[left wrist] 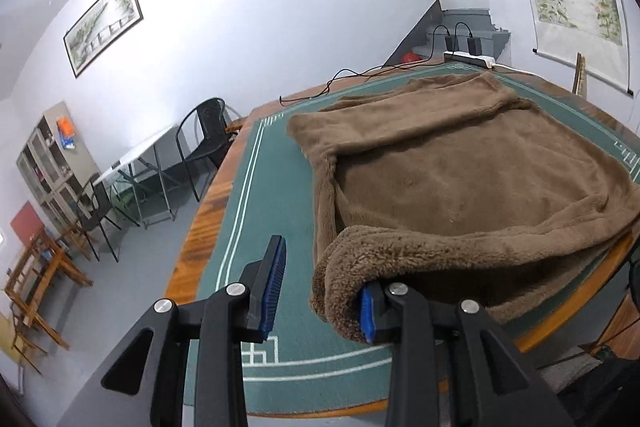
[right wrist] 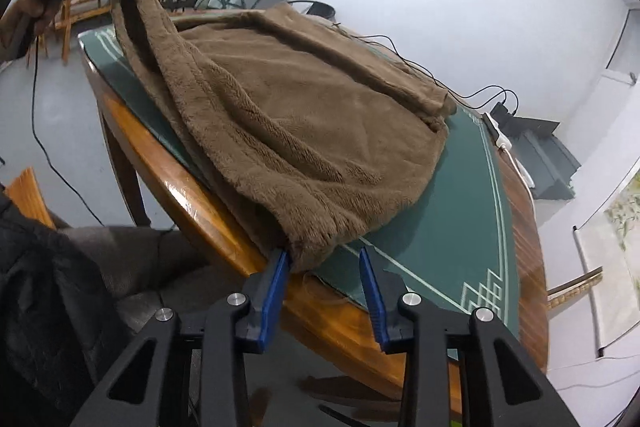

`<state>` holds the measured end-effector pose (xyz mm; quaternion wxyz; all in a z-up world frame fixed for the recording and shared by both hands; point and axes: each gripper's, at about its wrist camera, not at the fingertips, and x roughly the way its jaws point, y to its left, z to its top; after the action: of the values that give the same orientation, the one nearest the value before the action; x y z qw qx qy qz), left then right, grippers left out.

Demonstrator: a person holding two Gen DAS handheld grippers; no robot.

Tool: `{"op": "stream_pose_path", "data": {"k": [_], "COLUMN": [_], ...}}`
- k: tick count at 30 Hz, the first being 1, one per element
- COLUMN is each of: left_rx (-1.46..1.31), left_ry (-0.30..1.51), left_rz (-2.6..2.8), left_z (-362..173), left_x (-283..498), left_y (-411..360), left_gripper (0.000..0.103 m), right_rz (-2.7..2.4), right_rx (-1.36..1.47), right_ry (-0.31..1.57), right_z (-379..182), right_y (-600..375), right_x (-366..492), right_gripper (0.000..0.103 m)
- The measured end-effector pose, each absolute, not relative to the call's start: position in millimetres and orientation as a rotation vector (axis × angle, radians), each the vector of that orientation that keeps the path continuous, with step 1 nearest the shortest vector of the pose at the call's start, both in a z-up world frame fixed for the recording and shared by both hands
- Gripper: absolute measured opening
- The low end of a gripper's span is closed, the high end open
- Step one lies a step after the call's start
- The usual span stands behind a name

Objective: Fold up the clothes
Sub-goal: 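Lift the hem with both grippers and fold it toward the collar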

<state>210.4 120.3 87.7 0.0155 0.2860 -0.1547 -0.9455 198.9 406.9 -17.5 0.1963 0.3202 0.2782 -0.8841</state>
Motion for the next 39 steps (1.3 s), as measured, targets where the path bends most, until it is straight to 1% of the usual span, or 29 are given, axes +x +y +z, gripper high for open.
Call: {"op": "stream_pose_path", "data": {"k": [4,5,6,7,9,11,13,15,24,27,31,35,39], "left_rx": [0.877,0.873,0.876,0.892,0.943,0.986,0.989,0.975,0.849,0.796,0.738,0.751,0.794], "left_ry": [-0.594,-0.620,-0.636,-0.645,-0.667,-0.695,-0.724,-0.740,-0.584,-0.545,-0.540,-0.467,-0.399], "left_rz": [-2.923,-2.915,-2.911,-2.911,-2.921,-2.951,-2.992,-3.029,-3.108,-3.104,-3.067,-3.057,-3.037], "left_z": [87.8,87.7,87.6,87.2,86.7,87.3,92.4,99.9,163.6,183.1,207.5,222.2,224.5], "left_x": [209.3,209.1,209.0,207.8,205.1,204.5,203.5,201.8,176.7,159.4,127.8,84.4,37.4], "left_y": [127.3,128.6,129.2,127.0,120.7,116.6,114.2,112.2,92.9,91.3,92.9,89.2,84.5], "left_gripper": [0.037,0.037,0.037,0.037,0.038,0.041,0.042,0.042,0.044,0.044,0.044,0.044,0.044], "right_rz": [-2.478,-2.483,-2.487,-2.502,-2.549,-2.602,-2.641,-2.653,-2.693,-2.716,-2.742,-2.786,-2.801], "right_rx": [0.843,0.844,0.847,0.859,0.845,0.819,0.769,0.736,0.615,0.593,0.579,0.553,0.578], "right_ry": [0.805,0.812,0.818,0.815,0.773,0.664,0.558,0.502,0.485,0.442,0.402,0.387,0.397], "right_z": [-15.8,-15.5,-15.2,-12.7,0.8,24.4,50.0,67.7,116.8,135.1,155.5,174.0,180.1], "right_y": [396.2,395.5,395.0,397.5,408.1,426.2,440.6,445.9,434.8,433.3,431.6,424.9,417.4], "right_x": [194.9,191.6,188.2,183.9,179.0,171.8,164.1,156.4,111.7,90.5,54.3,16.3,-19.1], "right_gripper": [0.037,0.034,0.021,0.017,0.014,0.013,0.013,0.013,0.013,0.013,0.013,0.013,0.013]}}
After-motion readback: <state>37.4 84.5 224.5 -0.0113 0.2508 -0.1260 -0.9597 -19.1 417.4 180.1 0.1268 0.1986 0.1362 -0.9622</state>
